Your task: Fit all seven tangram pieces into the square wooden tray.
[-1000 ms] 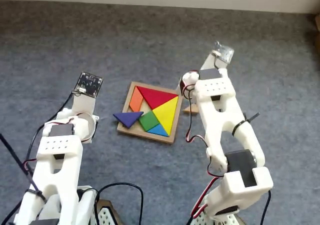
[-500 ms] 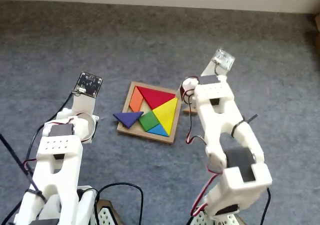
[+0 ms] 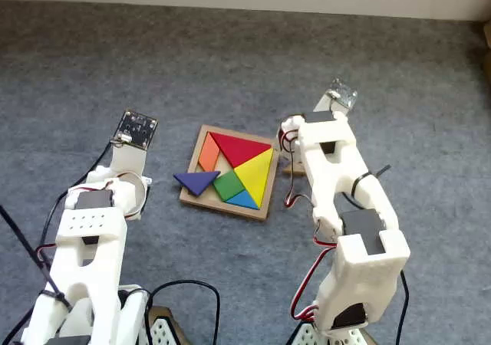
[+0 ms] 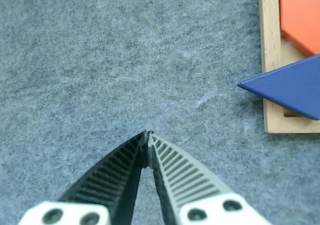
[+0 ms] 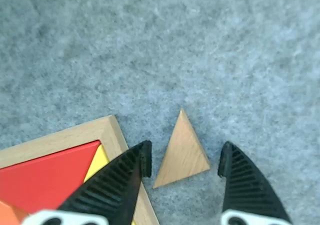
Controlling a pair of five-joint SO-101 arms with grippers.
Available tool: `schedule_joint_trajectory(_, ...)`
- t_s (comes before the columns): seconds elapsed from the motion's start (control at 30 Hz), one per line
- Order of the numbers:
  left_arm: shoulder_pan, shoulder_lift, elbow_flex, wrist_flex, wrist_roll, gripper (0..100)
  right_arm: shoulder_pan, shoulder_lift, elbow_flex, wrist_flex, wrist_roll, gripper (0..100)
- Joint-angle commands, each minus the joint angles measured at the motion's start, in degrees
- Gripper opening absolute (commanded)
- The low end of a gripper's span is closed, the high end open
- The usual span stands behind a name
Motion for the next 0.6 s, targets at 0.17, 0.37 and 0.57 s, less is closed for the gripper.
schedule_joint_trajectory(0.17, -0.4, -1.2, -0.3, -1.0, 0.5, 2, 0.4, 6.4, -5.8, 2.1, -0.7, 22.1)
schedule_joint_trajectory(0.37, -0.4, -1.2, -0.3, -1.0, 0.5, 2, 0.4, 6.6, -7.9, 5.9, -0.8, 22.0)
schedule_joint_trajectory(0.57, -0.4, -1.2, -0.3, -1.0, 0.5, 2, 0.3, 6.4, -8.0, 5.9, -0.8, 13.5)
